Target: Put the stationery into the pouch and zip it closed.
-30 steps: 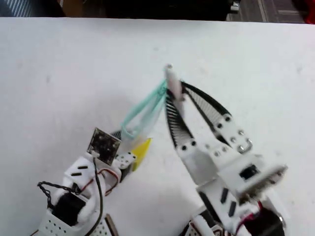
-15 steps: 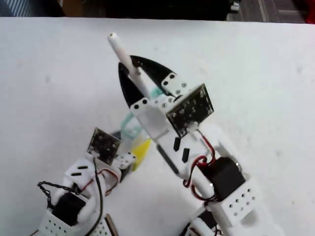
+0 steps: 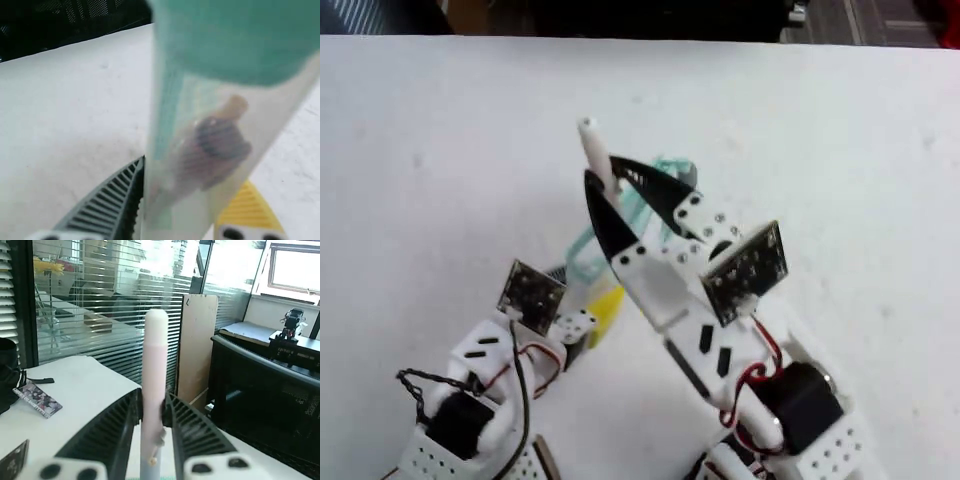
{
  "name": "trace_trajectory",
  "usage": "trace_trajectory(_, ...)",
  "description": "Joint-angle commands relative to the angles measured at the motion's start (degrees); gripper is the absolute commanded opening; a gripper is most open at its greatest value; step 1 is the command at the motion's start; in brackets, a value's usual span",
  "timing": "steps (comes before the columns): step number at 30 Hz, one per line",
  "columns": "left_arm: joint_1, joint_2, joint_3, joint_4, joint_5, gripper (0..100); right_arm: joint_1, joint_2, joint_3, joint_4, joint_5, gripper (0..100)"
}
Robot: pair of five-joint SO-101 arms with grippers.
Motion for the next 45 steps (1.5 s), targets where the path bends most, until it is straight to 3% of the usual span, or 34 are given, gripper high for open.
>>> trace_trajectory(1, 0.5, 0.1, -1.5, 0.0, 0.2, 23, -0.3, -1.2, -0.4, 4.4, 1.0, 1.7)
trace_trajectory(8, 0.5, 0.1, -1.5, 0.0, 0.2, 21, -0.3, -1.2, -0.2, 10.1, 4.5, 3.3)
trace_trajectory(14, 0.5, 0.1, -1.5, 0.0, 0.2, 21, -0.3, -1.4, -0.5, 12.5, 4.4, 27.4)
trace_trajectory(20, 0.5, 0.1, -1.5, 0.0, 0.2, 20, -0.3, -1.3, -1.1, 12.4, 4.7, 22.6)
trace_trajectory(36, 0.6, 0.1, -1.3, 0.0, 0.2, 20, 0.1, -0.6, -5.9, 15.1, 4.0, 22.7)
trace_trajectory(40, 0.6, 0.1, -1.2, 0.0, 0.2, 20, 0.1, 8.6, -15.4, 22.0, -4.5, 28.6)
trace_trajectory(45, 0.5, 0.1, -1.1, 0.0, 0.1, 20, 4.3, 29.3, -39.0, 36.6, -19.1, 33.6)
